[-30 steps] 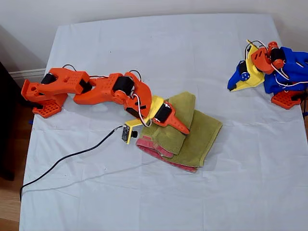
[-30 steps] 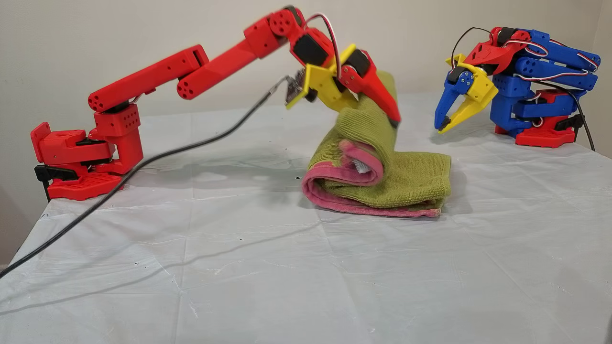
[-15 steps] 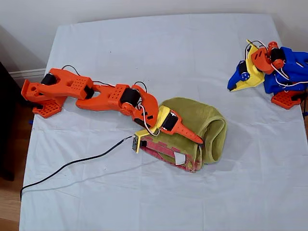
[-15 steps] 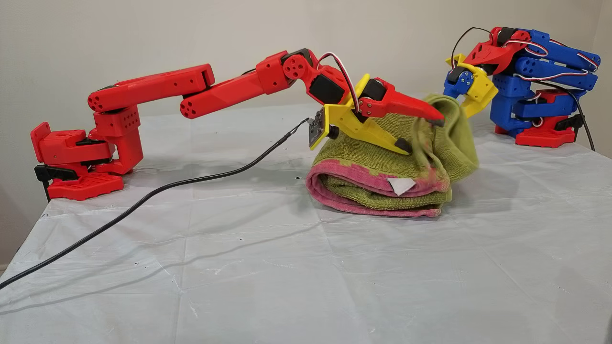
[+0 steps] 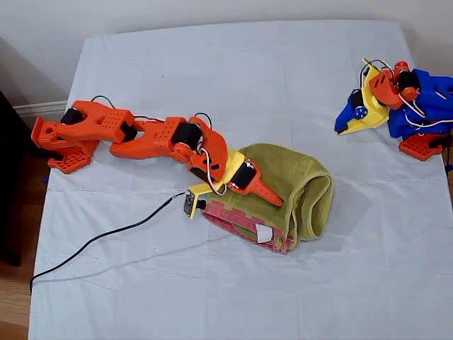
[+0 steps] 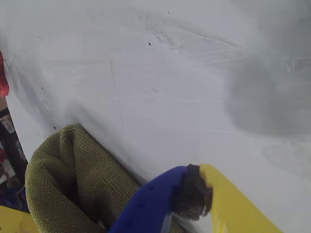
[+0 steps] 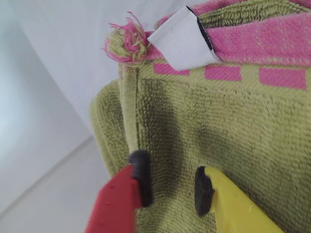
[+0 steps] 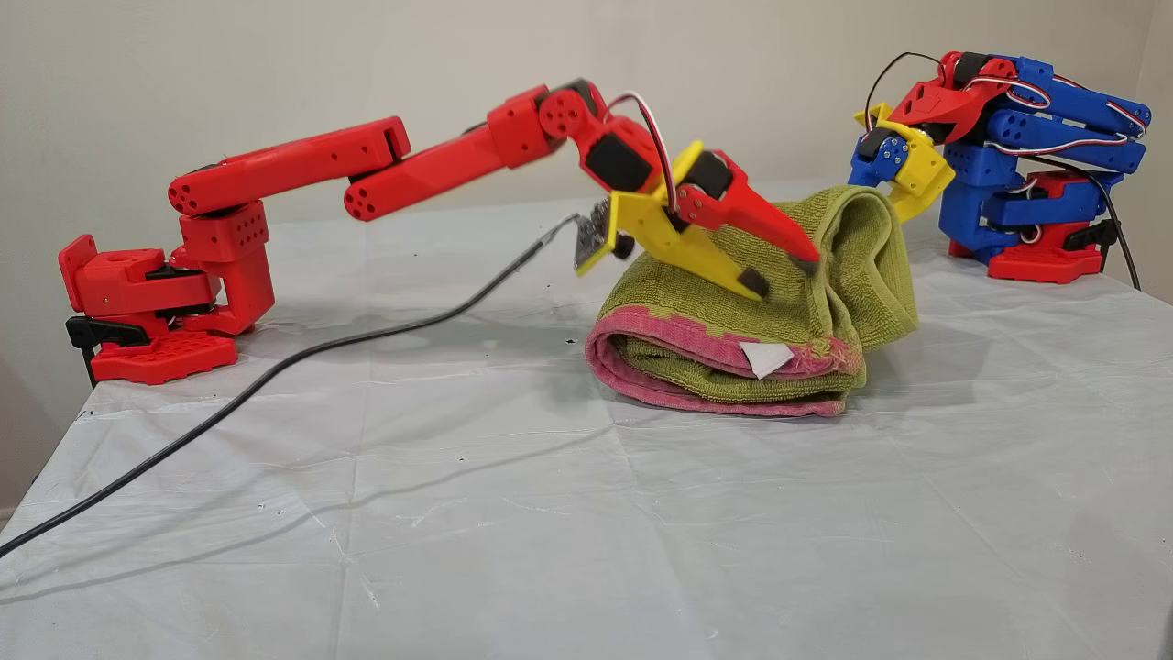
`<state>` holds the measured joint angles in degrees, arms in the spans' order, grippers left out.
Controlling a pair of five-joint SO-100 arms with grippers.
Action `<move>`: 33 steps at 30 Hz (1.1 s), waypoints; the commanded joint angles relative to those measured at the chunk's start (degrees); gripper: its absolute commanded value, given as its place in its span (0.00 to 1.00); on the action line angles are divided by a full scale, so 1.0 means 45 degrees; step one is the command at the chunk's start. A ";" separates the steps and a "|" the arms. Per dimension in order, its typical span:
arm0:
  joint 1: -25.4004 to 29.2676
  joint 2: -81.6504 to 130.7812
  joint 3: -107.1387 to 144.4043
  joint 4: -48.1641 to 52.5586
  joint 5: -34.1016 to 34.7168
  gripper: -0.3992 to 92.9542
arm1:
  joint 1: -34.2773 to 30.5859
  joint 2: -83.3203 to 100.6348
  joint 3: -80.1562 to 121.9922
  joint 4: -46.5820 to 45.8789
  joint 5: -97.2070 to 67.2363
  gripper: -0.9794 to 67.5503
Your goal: Fold the towel.
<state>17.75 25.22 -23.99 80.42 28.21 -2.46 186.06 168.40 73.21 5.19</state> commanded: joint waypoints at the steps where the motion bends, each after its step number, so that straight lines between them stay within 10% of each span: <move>1: -0.0039 0.3379 -0.0879 0.1992 -0.0293 0.01 | -0.0195 0.2695 0.1191 0.0020 -0.0098 0.02; 8: -0.1758 0.5391 -0.0879 0.8184 -0.2559 0.01 | -0.0195 0.2695 0.1191 0.0020 -0.0098 0.02; 16: -0.3711 1.2227 0.9277 0.8359 -0.3184 0.01 | -0.0215 0.2695 0.1191 0.0020 -0.0117 0.02; 22: -0.4668 2.2285 2.5234 -0.1035 -0.2930 0.01 | -0.0215 0.2695 0.1191 0.0020 -0.0117 0.02; 33: -0.5195 2.5840 3.2578 -0.2324 -0.4473 0.01 | -0.0215 0.2695 0.1191 0.0020 -0.0117 0.02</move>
<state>-4.83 135.70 118.39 72.16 9.14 -2.46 186.06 168.40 73.21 5.19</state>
